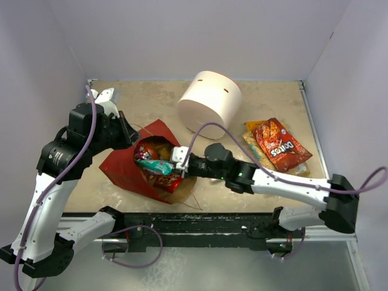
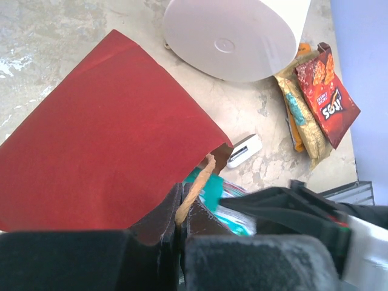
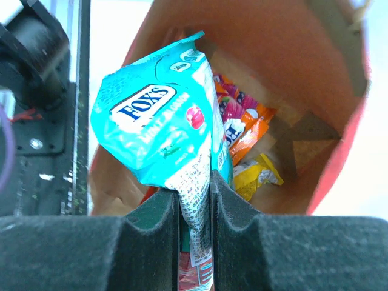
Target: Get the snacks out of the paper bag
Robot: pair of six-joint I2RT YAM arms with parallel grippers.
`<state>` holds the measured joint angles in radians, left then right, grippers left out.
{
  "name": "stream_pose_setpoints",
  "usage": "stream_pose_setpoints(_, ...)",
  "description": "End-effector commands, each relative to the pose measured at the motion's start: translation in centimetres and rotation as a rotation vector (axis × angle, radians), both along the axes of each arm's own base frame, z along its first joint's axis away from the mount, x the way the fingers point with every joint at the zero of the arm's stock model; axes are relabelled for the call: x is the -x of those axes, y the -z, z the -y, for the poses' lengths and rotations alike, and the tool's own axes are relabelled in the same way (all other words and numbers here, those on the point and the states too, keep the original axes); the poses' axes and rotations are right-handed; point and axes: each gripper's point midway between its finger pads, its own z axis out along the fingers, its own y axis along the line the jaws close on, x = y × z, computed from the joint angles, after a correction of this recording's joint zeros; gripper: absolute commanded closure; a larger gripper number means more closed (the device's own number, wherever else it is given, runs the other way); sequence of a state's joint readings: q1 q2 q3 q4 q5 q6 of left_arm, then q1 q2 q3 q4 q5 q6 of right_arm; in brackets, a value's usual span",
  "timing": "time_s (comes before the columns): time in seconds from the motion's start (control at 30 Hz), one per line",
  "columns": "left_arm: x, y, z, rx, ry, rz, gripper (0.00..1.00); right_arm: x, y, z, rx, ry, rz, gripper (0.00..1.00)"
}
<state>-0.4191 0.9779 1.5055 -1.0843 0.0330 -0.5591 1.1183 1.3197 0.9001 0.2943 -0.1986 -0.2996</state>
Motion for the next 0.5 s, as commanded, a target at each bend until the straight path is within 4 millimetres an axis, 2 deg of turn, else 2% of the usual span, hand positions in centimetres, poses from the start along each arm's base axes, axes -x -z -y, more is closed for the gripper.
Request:
stream_pose_setpoints(0.0, -1.4, -2.2, 0.2, 0.080, -0.057, 0.087, 1.00, 0.4, -5.9, 2.3, -0.150, 0.120, -0.145, 1.00)
stream_pose_setpoints(0.1, -1.5, -2.1, -0.1, 0.080, -0.078, 0.092, 1.00, 0.3, -8.6, 4.8, -0.189, 0.215, -0.194, 1.00)
stream_pose_setpoints(0.2, -1.7, -2.3, -0.2, 0.067, -0.074, 0.105, 1.00, 0.9, -12.6, 7.3, -0.257, 0.251, -0.187, 1.00)
stream_pose_setpoints(0.27, -1.7, -2.2, -0.2, 0.050, -0.066, 0.104, 1.00, 0.5, -14.8, 9.7, -0.317, 0.327, -0.165, 1.00)
stream_pose_setpoints(0.37, -1.7, -2.1, -0.4, 0.027, -0.056, 0.104, 1.00, -2.3, -17.0, 14.2, -0.422, 0.603, -0.172, 1.00)
stream_pose_setpoints(0.47, -1.7, -2.0, -0.5, 0.000, -0.045, 0.103, 1.00, -5.5, -17.5, 19.2, -0.457, 0.939, -0.129, 1.00)
